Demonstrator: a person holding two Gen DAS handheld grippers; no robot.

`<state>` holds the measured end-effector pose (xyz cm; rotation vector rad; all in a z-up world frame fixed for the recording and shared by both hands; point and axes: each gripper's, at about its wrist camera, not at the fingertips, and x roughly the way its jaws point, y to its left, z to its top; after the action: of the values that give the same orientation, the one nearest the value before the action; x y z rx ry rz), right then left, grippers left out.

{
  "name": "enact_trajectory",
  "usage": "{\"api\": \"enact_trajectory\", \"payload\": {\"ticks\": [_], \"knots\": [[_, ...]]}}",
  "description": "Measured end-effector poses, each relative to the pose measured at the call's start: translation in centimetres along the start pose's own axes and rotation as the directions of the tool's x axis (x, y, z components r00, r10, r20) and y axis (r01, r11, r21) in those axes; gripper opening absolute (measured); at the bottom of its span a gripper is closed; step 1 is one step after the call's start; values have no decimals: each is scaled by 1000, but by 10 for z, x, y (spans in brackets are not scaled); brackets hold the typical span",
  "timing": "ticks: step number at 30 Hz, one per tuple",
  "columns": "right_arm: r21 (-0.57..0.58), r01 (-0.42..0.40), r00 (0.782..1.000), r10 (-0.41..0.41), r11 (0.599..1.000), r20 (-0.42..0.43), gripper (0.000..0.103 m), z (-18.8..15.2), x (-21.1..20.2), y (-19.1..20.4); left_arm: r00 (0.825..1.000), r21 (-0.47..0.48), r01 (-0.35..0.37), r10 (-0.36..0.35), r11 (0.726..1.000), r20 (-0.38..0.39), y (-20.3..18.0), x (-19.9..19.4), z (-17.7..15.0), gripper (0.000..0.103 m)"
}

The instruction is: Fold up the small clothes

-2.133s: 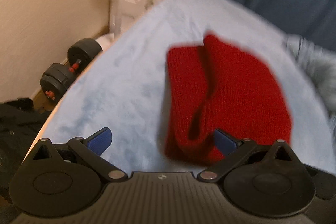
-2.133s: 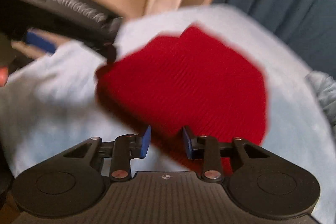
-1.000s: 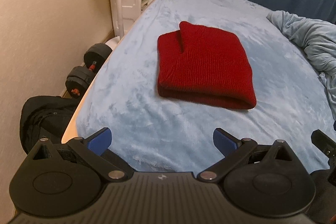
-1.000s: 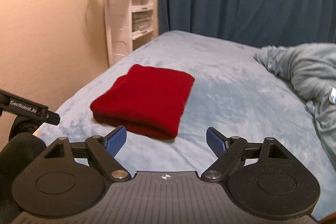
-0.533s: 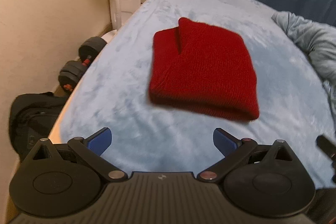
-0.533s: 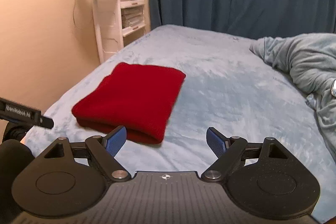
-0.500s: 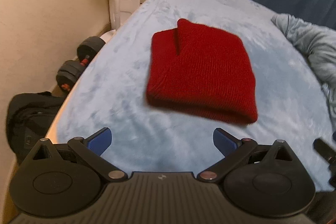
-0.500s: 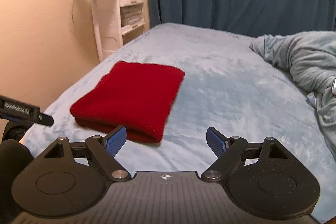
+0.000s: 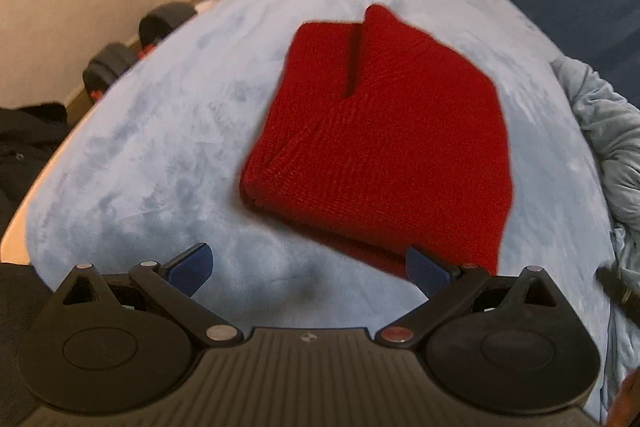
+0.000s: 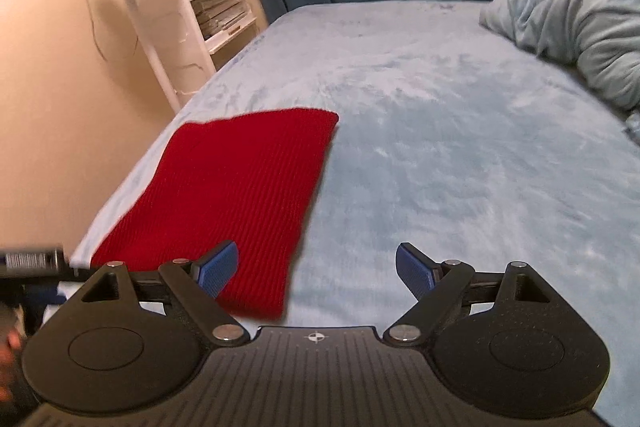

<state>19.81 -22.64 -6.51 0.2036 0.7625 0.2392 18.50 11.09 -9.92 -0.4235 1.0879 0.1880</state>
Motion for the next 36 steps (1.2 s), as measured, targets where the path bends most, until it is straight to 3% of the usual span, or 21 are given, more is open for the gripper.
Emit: {"api": "enact_trajectory", "payload": {"ticks": [5,9,14,17,20,22,24,25,26,27,29,31,33,36], "knots": [[130,-66,996,73,989,-46,87,57,67,-34,990,-159,104,-118,982,-82,17,33,11,103],[247,-97,988,124,964,-95,87,93,126,-57,980,-260,160,-185,952,-72,28,44,11,103],[350,-112,966,184,930,-179,87,115,197,-68,975,-339,189,-217,922,-46,45,55,12,103],[367,-150,947,239,918,-213,87,127,232,-60,979,-400,175,-204,900,-31,57,62,12,103],[383,-140,942,242,913,-234,87,139,263,-48,978,-458,182,-209,870,-10,65,65,9,103],[378,-148,931,258,914,-258,88,146,285,-39,978,-464,184,-209,866,-3,66,67,11,103],[312,-134,921,234,941,-310,89,151,309,-27,980,-444,180,-198,878,6,66,70,16,103],[286,-115,921,210,951,-328,89,153,319,-21,983,-440,169,-182,882,13,66,71,17,97],[274,-111,916,206,955,-345,85,154,327,-16,985,-447,165,-171,879,28,68,72,18,83],[263,-120,913,210,957,-349,64,155,331,-12,983,-447,177,-179,877,39,67,73,20,71],[138,-100,915,145,985,-377,39,152,332,1,985,-439,167,-171,883,31,69,72,25,60],[95,-107,923,134,990,-361,31,151,321,2,986,-385,158,-166,909,11,66,73,37,53],[177,-90,936,144,980,-322,26,145,296,-21,986,-330,156,-168,931,-8,66,76,58,51],[303,-20,963,100,953,-250,23,108,240,-60,984,-117,168,-173,979,-35,51,88,119,49]]}}
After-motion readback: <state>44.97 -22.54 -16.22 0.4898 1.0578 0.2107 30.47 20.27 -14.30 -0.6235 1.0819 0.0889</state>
